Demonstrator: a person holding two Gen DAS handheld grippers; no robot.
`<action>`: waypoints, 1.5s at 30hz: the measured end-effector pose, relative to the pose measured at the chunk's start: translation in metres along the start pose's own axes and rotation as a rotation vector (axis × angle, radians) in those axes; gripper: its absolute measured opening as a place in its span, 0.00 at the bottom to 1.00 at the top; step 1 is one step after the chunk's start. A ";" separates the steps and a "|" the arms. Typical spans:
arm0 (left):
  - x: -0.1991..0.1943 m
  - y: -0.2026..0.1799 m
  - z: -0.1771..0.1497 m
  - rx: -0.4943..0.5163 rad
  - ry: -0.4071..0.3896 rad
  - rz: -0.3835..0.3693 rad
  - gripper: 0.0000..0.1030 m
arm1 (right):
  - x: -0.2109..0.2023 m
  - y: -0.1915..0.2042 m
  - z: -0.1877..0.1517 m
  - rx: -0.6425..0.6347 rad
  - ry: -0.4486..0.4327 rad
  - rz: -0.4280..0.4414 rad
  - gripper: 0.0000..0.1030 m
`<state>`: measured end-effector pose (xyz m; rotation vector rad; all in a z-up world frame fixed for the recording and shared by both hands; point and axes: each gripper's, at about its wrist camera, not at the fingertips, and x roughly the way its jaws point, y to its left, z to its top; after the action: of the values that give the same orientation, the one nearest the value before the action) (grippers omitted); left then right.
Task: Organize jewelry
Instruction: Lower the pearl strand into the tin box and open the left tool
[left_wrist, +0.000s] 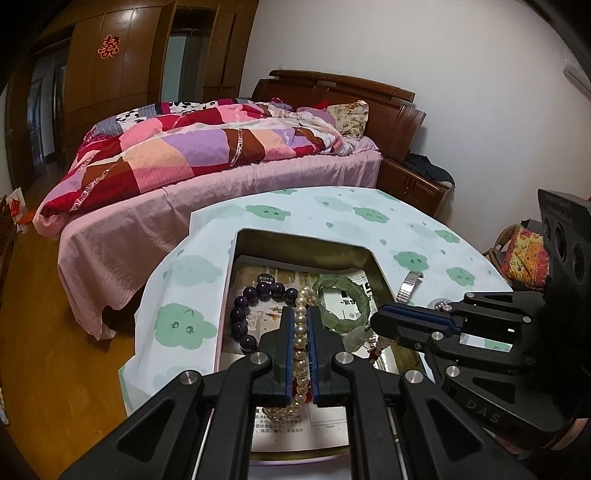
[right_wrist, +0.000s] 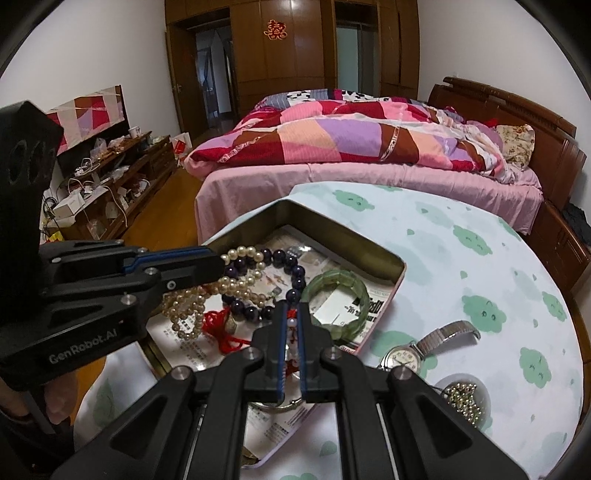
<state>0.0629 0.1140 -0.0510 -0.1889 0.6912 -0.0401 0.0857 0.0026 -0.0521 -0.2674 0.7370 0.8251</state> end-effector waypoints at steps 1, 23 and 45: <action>0.001 0.000 0.000 0.001 0.003 0.002 0.05 | 0.000 0.000 0.000 -0.001 0.000 0.000 0.07; 0.004 0.003 -0.002 -0.002 0.006 0.009 0.05 | 0.005 0.004 -0.006 -0.002 0.017 0.001 0.07; -0.016 0.002 0.004 -0.033 -0.076 0.076 0.74 | -0.031 -0.038 -0.041 0.100 -0.002 -0.072 0.64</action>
<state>0.0535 0.1181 -0.0384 -0.1943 0.6229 0.0509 0.0798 -0.0602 -0.0630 -0.2023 0.7598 0.7180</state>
